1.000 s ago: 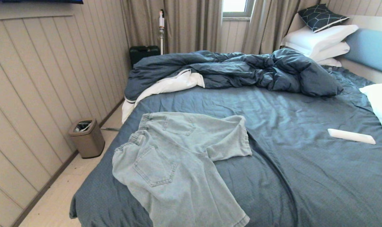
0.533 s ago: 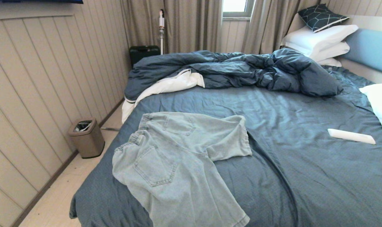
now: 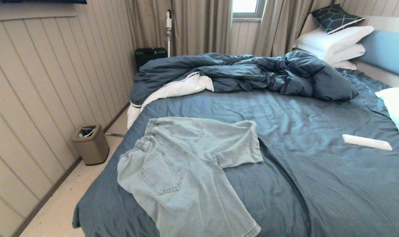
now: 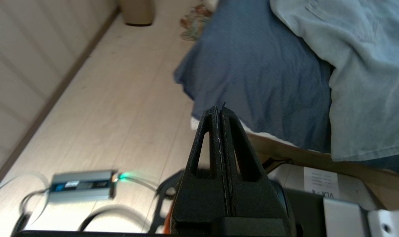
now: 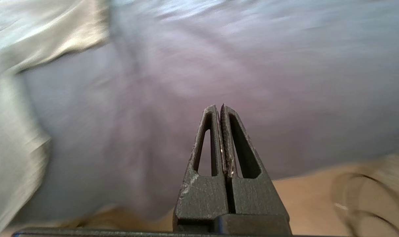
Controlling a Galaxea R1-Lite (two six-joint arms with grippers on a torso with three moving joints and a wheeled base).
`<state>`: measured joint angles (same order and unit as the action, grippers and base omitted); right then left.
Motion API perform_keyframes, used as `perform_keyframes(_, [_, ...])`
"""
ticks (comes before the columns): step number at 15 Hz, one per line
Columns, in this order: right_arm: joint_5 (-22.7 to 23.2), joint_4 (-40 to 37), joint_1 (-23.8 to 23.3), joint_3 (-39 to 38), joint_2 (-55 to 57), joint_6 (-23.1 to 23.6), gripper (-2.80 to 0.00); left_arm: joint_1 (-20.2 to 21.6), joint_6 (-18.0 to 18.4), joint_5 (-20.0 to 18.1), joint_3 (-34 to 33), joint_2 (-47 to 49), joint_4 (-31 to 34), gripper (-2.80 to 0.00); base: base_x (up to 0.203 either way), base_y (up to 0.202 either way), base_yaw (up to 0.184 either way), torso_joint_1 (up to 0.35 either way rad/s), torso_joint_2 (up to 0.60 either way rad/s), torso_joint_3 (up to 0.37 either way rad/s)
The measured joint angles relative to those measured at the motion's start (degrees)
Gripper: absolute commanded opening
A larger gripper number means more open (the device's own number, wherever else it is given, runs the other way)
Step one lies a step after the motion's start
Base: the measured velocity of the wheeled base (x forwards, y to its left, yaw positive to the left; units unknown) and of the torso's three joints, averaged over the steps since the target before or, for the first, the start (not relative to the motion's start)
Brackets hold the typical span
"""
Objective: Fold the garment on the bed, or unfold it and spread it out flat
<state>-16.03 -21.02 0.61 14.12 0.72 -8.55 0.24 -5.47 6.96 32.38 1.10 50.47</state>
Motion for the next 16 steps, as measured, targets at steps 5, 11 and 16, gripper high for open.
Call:
perform_keyframes(5, [13.8, 10.9, -0.1, -8.7, -0.7, 6.0, -2.80, 0.0, 8.5, -4.8, -23.2, -1.0, -29.5, -2.80, 0.000, 0.000, 0.000, 0.000, 0.00, 0.000])
perform_keyframes(11, [15.7, 20.3, 0.1, -14.0, -0.8, 7.8, -2.80, -0.1, 11.5, -9.1, -27.6, -1.0, -38.1, -2.80, 0.000, 0.000, 0.000, 0.000, 0.00, 0.000])
perform_keyframes(16, [15.6, 20.2, 0.0, -14.1, -0.8, 7.6, -2.80, -0.2, 8.7, -7.8, -27.8, -1.0, -38.7, -2.80, 0.000, 0.000, 0.000, 0.000, 0.00, 0.000])
